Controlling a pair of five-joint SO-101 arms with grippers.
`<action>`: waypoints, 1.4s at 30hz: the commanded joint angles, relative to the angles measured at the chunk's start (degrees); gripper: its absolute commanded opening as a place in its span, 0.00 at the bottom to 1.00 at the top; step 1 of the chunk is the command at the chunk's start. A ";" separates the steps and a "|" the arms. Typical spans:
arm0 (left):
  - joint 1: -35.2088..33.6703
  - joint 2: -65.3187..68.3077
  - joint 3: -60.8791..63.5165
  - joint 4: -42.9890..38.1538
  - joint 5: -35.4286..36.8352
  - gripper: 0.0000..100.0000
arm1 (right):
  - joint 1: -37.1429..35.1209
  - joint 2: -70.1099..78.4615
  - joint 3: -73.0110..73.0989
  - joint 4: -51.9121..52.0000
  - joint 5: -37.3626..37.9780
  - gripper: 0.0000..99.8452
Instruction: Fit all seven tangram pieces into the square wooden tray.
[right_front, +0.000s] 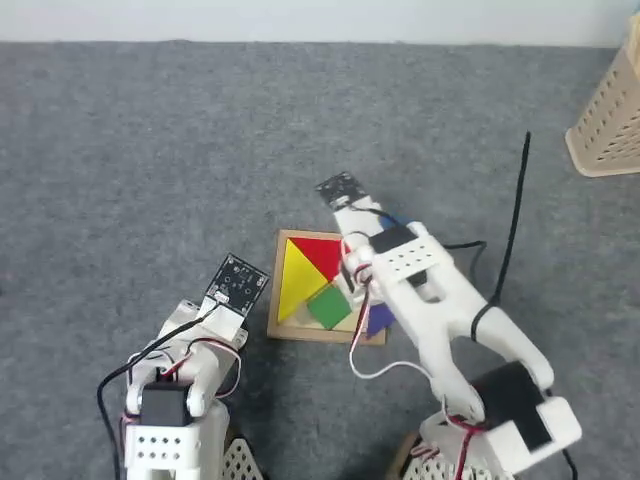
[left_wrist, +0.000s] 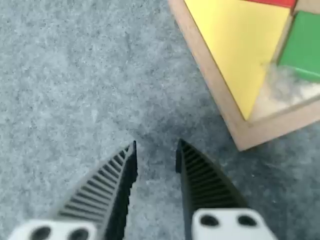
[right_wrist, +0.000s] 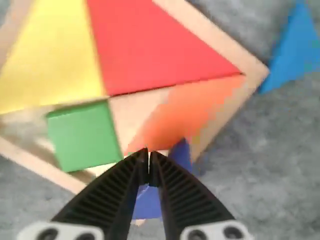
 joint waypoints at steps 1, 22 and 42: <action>-0.26 -1.23 -0.66 -0.09 0.62 0.12 | 2.15 -0.48 -4.75 -0.75 0.62 0.01; -0.26 -1.23 -0.66 -0.09 0.62 0.12 | 7.87 -9.36 8.35 2.33 4.22 0.01; -0.26 -1.23 -0.66 -0.09 0.62 0.12 | -0.75 -6.81 -0.26 8.04 1.05 0.01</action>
